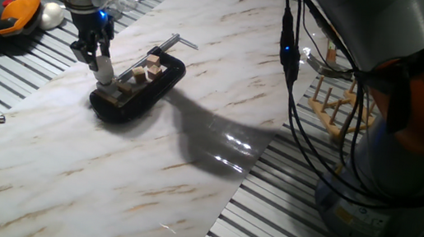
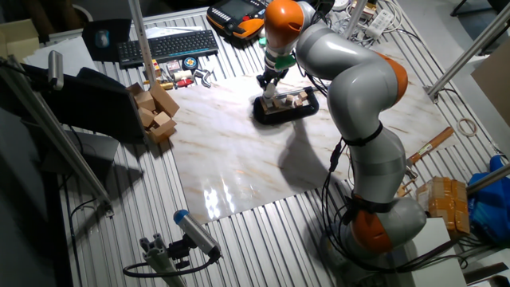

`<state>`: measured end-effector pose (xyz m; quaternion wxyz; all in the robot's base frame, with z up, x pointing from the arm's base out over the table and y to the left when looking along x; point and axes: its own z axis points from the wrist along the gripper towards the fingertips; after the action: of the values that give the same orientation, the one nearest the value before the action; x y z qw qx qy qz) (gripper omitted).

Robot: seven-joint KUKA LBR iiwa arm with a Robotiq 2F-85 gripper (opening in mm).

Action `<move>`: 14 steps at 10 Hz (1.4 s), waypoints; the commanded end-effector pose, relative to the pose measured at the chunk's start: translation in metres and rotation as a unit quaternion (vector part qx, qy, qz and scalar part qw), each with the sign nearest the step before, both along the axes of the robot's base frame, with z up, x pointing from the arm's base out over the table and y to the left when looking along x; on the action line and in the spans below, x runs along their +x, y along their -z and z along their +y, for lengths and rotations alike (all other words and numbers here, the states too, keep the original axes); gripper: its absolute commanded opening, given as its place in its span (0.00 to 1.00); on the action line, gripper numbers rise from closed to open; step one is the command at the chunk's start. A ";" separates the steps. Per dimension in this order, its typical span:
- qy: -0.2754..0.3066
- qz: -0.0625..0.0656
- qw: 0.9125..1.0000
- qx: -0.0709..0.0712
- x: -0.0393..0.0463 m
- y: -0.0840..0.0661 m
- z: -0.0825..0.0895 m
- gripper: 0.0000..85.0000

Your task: Install the light bulb by rotating it

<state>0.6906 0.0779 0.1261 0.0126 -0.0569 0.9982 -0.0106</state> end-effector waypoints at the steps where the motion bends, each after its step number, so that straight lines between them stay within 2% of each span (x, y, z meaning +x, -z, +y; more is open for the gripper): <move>1: 0.014 -0.001 1.000 0.001 0.0001 0.000 0.000 0.00; 8: 0.057 0.001 0.998 0.001 0.0009 0.002 0.000 0.00; 14: 0.128 -0.001 0.992 0.001 0.0011 0.002 0.000 0.00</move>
<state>0.6916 0.0776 0.1241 0.0125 0.0727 0.9972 -0.0113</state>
